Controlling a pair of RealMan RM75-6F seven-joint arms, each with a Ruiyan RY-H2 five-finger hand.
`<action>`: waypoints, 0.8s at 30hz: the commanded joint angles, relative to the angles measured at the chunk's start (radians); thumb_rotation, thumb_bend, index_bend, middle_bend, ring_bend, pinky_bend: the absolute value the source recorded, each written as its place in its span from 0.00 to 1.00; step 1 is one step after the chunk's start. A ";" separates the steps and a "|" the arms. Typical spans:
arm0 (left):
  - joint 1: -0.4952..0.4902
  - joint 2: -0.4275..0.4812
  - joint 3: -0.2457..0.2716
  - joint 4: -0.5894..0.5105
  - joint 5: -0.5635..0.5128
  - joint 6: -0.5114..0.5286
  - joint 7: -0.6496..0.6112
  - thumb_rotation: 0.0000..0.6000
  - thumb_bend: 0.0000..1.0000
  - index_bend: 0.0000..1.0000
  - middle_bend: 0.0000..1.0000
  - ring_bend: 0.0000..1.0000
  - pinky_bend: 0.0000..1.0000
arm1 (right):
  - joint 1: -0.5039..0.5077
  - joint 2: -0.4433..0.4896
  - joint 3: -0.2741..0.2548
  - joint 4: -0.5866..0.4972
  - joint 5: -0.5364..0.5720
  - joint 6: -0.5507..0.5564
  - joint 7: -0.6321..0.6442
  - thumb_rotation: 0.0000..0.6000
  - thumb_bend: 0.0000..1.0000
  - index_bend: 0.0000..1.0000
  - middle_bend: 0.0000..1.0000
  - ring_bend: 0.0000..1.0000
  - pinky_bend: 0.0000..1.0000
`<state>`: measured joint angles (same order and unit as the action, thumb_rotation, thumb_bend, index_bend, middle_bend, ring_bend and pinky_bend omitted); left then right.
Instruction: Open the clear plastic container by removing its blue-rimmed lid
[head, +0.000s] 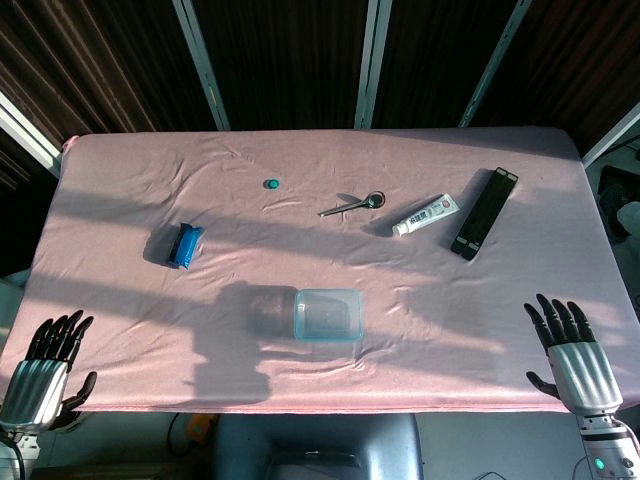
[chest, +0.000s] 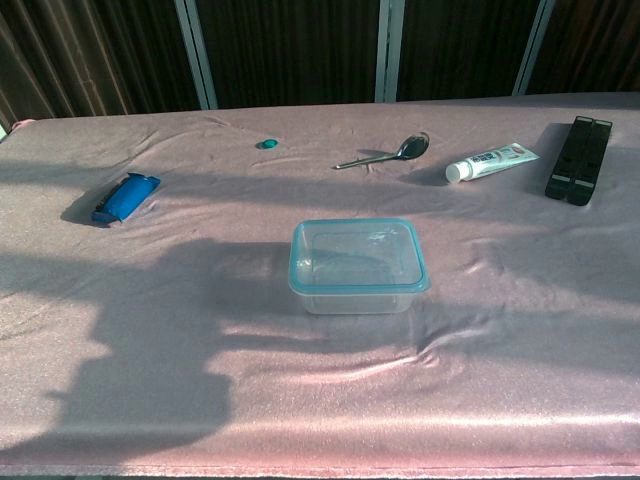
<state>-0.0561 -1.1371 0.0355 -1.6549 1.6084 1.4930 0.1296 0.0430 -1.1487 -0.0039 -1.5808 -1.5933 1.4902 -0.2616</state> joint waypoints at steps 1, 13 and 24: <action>-0.004 -0.002 -0.001 0.001 -0.001 -0.005 -0.002 1.00 0.36 0.00 0.00 0.00 0.00 | 0.001 -0.001 0.000 0.002 0.001 -0.003 -0.002 1.00 0.18 0.00 0.00 0.00 0.00; -0.213 -0.089 0.053 -0.002 0.289 -0.168 -0.209 1.00 0.28 0.00 0.00 0.00 0.00 | -0.004 -0.001 -0.013 -0.006 -0.024 0.006 -0.002 1.00 0.18 0.00 0.00 0.00 0.00; -0.443 -0.356 -0.115 -0.073 0.120 -0.524 -0.026 1.00 0.27 0.00 0.00 0.00 0.00 | 0.008 0.009 -0.027 -0.014 -0.046 -0.015 0.014 1.00 0.18 0.00 0.00 0.00 0.00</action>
<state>-0.4021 -1.3484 0.0165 -1.7111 1.8554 1.1155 -0.0073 0.0489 -1.1421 -0.0287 -1.5939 -1.6375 1.4787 -0.2515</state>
